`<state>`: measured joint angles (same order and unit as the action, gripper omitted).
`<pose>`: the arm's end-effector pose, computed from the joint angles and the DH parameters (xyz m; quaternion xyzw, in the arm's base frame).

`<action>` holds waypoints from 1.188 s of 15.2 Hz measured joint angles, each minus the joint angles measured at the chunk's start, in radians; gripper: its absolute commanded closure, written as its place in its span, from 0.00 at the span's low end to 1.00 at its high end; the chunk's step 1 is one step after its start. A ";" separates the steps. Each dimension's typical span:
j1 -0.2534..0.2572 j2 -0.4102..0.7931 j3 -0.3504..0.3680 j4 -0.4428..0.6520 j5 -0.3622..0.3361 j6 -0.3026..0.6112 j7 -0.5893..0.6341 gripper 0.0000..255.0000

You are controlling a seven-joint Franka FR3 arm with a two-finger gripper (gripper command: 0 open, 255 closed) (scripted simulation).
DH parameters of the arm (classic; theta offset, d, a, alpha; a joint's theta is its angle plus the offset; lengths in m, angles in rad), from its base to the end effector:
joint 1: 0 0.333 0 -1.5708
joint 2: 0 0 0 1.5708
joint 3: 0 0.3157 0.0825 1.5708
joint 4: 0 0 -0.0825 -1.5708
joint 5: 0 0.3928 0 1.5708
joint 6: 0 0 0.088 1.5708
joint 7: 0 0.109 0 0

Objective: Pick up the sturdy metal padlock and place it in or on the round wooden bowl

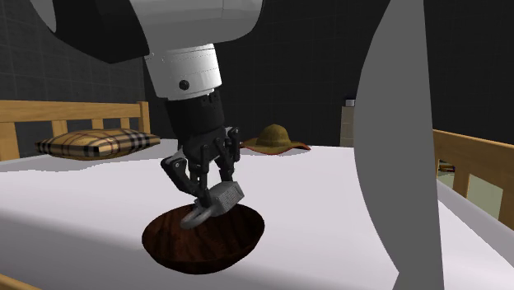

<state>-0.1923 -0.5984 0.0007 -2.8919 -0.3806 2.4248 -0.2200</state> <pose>0.3346 -0.0669 0.3461 0.9778 0.1480 0.0357 0.1439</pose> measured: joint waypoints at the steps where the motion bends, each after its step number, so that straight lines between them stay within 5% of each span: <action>1: 0.000 0.000 0.000 -0.001 0.000 0.001 0.000 1.00; 4: 0.000 0.000 0.000 -0.002 -0.001 0.002 0.001 1.00; 5: 0.000 0.000 0.000 -0.002 -0.001 0.002 0.001 0.00; 11: 0.000 0.000 0.000 -0.002 -0.001 0.003 0.001 0.00; 18: 0.047 -0.120 0.012 0.050 0.059 -0.172 -0.028 0.00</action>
<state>-0.1455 -0.7183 0.0127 -2.8421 -0.3212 2.2527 -0.2482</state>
